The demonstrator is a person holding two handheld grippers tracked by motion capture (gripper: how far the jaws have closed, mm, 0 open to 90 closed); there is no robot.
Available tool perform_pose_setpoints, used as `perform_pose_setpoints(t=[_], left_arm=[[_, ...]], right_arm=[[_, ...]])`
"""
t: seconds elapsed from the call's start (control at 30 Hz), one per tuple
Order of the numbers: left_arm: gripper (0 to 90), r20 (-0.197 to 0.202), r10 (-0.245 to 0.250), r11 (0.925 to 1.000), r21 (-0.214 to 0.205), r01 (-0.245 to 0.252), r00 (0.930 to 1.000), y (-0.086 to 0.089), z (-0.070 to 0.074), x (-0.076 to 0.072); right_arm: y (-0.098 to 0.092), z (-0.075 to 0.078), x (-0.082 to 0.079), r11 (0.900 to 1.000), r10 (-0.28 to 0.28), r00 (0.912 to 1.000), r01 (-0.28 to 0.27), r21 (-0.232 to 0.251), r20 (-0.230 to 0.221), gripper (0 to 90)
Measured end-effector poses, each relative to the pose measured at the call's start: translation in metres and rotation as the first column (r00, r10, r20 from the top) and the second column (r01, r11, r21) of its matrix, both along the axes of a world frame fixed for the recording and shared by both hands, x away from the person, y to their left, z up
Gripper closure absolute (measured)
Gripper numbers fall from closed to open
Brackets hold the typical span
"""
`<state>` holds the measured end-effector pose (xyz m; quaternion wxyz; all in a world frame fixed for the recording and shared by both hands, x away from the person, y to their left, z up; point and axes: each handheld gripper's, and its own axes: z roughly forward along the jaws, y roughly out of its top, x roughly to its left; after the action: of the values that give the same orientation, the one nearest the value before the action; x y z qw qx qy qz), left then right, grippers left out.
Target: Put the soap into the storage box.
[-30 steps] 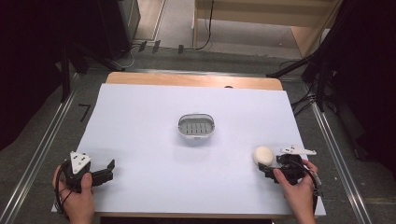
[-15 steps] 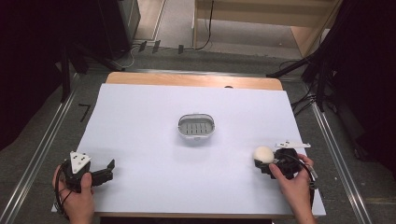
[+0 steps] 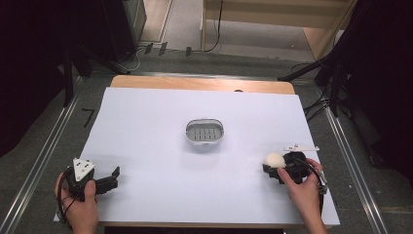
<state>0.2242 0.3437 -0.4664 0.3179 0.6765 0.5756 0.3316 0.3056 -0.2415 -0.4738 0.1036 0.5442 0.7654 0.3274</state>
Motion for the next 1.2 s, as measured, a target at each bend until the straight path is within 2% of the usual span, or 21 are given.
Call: perform_pose_setpoints(t=[0.23,0.47,0.87,1.2], left_arm=[[0.1,0.003,0.002,1.0000,-0.006,-0.002,1.0000,0.000,0.000,0.000],[0.1,0.002,0.002,1.0000,-0.006,-0.002,1.0000,0.000,0.000,0.000],[0.1,0.000,0.002,1.0000,-0.006,-0.001,1.0000,0.000,0.000,0.000],[0.1,0.002,0.005,0.9999,-0.010,-0.005,1.0000,0.001,0.000,0.000]], right_arm=[[0.003,0.000,0.002,0.9999,-0.010,0.9999,0.010,-0.005,0.001,17.0],[0.003,0.001,0.002,0.9995,-0.021,0.9997,0.021,-0.023,0.010,23.8],[0.005,0.002,0.002,0.9995,0.002,1.0000,-0.002,-0.033,0.003,24.3],[0.008,0.012,0.004,0.9992,0.006,0.9999,-0.006,-0.039,0.015,24.3]])
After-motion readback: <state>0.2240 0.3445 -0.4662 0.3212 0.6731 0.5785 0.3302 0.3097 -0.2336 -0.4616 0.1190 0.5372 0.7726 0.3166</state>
